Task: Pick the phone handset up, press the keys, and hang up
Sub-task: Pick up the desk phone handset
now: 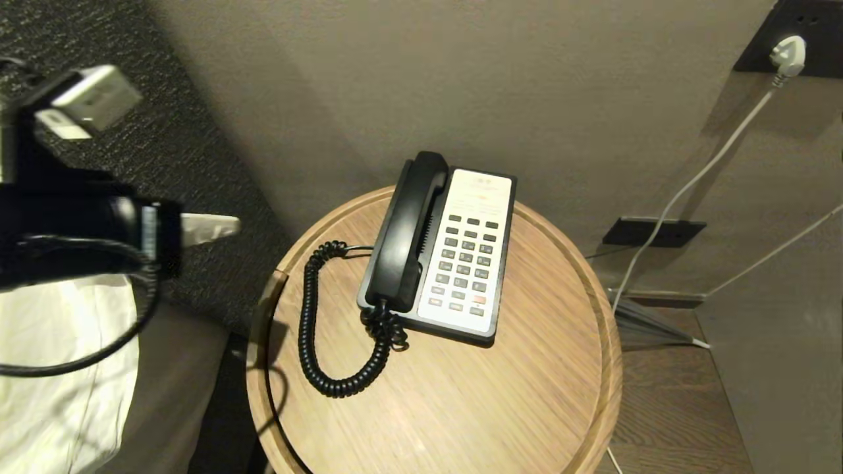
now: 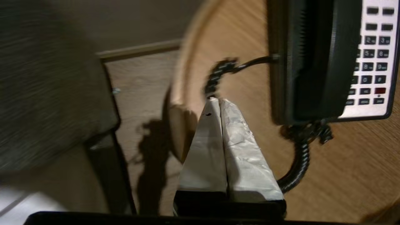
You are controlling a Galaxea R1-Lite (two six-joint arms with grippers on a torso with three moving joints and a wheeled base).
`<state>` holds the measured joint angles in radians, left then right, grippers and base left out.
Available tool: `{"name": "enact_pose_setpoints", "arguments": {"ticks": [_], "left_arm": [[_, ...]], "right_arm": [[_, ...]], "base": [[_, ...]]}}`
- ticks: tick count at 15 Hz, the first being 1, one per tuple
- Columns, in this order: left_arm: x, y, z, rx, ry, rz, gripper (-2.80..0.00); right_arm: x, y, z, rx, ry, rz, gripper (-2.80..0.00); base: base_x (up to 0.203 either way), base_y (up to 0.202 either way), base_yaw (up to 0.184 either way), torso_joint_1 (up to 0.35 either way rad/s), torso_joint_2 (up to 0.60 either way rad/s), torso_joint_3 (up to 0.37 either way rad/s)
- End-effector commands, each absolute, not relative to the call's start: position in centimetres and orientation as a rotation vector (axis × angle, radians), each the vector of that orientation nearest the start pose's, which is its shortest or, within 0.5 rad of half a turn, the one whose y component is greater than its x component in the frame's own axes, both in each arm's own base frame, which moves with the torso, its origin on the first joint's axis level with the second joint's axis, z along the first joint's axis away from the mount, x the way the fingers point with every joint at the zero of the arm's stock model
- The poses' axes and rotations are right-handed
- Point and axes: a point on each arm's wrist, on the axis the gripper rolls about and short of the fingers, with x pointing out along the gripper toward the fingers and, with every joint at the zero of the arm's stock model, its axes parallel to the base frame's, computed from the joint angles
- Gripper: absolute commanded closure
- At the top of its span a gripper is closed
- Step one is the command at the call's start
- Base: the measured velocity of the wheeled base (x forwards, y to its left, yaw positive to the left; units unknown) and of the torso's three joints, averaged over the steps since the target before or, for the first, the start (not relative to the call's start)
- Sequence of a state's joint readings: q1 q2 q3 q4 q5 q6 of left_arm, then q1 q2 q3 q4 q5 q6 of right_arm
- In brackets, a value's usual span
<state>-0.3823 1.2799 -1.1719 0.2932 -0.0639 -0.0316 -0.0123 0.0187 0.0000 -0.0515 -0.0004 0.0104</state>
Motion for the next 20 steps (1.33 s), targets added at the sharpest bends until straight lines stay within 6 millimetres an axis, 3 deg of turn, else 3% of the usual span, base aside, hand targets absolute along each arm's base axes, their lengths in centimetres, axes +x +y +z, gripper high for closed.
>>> {"name": "enact_pose_setpoints", "arguments": {"ticks": [1,3,4,11,15,20], "left_arm": [[21.7,-12.7,28.6,0.092,0.517,-0.503,0.0],[21.3,-14.7,29.4,0.125,0.523,-0.502,0.0],[20.9,-15.0,29.8,0.143,0.547,-0.505,-2.8],[21.2,-18.8,32.2,0.201,0.491,-0.464,-2.8],[21.1,-21.3,30.7,0.269,0.539,-0.469,-2.8],[22.0,-22.3,29.6,0.297,0.552,-0.424,-2.8]], "right_arm": [[-2.0,0.0,7.6,0.011,-0.014,-0.012,0.0],[-2.0,0.0,7.6,0.011,-0.014,-0.012,0.0],[-2.0,0.0,7.6,0.011,-0.014,-0.012,0.0],[-2.0,0.0,7.6,0.011,-0.014,-0.012,0.0],[-2.0,0.0,7.6,0.011,-0.014,-0.012,0.0],[-2.0,0.0,7.6,0.011,-0.014,-0.012,0.0]], "base": [[0.0,0.0,0.0,0.0,0.0,0.0],[0.0,0.0,0.0,0.0,0.0,0.0],[0.0,0.0,0.0,0.0,0.0,0.0],[0.0,0.0,0.0,0.0,0.0,0.0],[0.0,0.0,0.0,0.0,0.0,0.0],[0.0,0.0,0.0,0.0,0.0,0.0]]}}
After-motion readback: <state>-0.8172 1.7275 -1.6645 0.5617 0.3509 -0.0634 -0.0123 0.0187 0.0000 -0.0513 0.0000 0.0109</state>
